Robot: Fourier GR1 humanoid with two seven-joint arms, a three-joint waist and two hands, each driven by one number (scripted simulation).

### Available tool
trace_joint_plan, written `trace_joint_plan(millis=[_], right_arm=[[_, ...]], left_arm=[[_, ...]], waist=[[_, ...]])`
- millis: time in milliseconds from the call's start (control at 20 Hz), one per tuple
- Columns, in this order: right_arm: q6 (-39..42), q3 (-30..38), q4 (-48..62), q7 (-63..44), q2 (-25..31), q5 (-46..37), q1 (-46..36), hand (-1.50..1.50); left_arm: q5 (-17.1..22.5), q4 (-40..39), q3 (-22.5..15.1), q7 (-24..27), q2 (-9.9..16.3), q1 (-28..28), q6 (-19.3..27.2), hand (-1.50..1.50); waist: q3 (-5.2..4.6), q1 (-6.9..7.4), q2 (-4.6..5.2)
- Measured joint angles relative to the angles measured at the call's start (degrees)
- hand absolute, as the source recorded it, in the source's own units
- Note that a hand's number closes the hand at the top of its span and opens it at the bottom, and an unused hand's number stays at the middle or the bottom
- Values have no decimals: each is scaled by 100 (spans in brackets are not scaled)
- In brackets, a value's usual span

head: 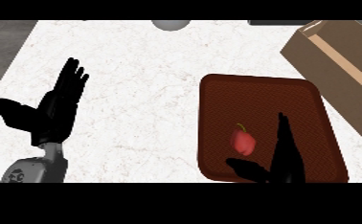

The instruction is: Pick the bell pepper from the tray and place it in the cardboard box

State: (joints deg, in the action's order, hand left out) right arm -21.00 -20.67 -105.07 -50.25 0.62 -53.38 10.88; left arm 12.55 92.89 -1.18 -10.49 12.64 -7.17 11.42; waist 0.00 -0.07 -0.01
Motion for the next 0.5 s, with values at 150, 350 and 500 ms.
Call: trace_joint_plan(millis=[150, 350, 500], right_arm=[[-190, -98, 178, 155, -16, 31, 98, -150], [-291, -129, 486, 47, -32, 64, -184, -150], [-309, -59, 591, 112, -4, 186, -237, -150]], left_arm=[[-104, 232, 2, -138, -80, 72, 31, 0], [-147, 278, 106, -114, -123, 171, -97, 0], [-161, 278, 186, -135, -133, 206, -224, 0]], waist=[[0, 2, -1], [0, 8, 0], [-1, 6, -1]])
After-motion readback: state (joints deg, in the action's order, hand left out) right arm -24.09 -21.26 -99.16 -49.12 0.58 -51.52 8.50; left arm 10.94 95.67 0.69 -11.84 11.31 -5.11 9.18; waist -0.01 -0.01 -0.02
